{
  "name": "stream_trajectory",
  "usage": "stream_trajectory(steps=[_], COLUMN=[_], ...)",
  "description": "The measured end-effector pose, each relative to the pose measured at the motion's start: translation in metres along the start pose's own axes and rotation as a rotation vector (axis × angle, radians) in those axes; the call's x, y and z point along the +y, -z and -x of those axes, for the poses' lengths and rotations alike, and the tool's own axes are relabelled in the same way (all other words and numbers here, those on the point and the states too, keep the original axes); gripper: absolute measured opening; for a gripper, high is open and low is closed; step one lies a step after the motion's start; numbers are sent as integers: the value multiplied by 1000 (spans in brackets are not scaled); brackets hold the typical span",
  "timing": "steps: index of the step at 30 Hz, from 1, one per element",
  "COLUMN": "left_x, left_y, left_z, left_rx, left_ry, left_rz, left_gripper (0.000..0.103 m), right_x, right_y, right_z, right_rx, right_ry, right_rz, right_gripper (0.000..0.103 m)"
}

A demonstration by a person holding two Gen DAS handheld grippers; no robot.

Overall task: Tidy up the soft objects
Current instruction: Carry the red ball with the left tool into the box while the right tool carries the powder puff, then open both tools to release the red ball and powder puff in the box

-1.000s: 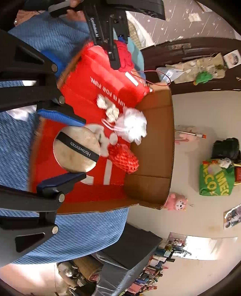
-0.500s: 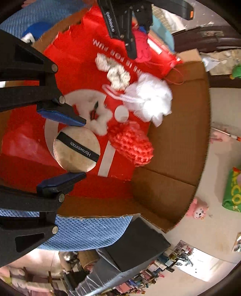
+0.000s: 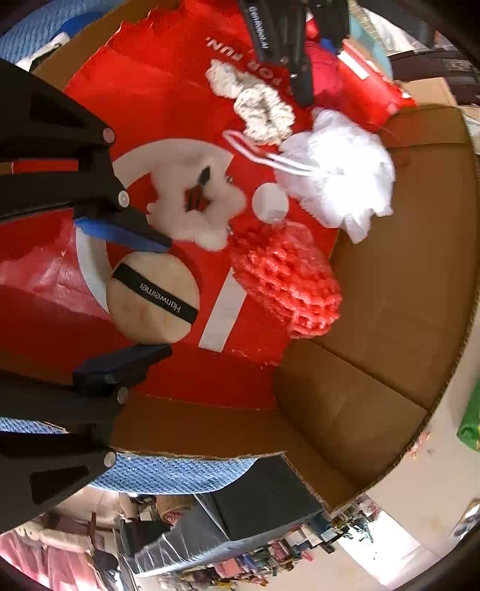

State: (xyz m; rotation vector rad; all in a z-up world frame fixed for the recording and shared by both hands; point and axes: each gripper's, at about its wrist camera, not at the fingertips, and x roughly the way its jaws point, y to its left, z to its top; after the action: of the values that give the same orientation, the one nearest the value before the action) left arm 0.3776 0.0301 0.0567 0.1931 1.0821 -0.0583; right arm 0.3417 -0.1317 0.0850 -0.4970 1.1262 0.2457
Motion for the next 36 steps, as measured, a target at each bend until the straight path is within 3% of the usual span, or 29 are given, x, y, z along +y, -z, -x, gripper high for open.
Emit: stream_trajectory(steps=[10, 28, 36], left_x=[13, 17, 15], left_y=[-17, -15, -9], left_z=[-19, -17, -16], left_rx=[20, 13, 4], left_ry=[18, 23, 32], left_rz=[14, 13, 9], left_gripper=[40, 41, 50], right_x=[6, 5, 8], right_y=[-2, -7, -6], right_z=[-8, -13, -15], right_rx=[36, 43, 44], right_ry=[12, 21, 29], right_rz=[56, 85, 90], right_gripper=[53, 54, 56])
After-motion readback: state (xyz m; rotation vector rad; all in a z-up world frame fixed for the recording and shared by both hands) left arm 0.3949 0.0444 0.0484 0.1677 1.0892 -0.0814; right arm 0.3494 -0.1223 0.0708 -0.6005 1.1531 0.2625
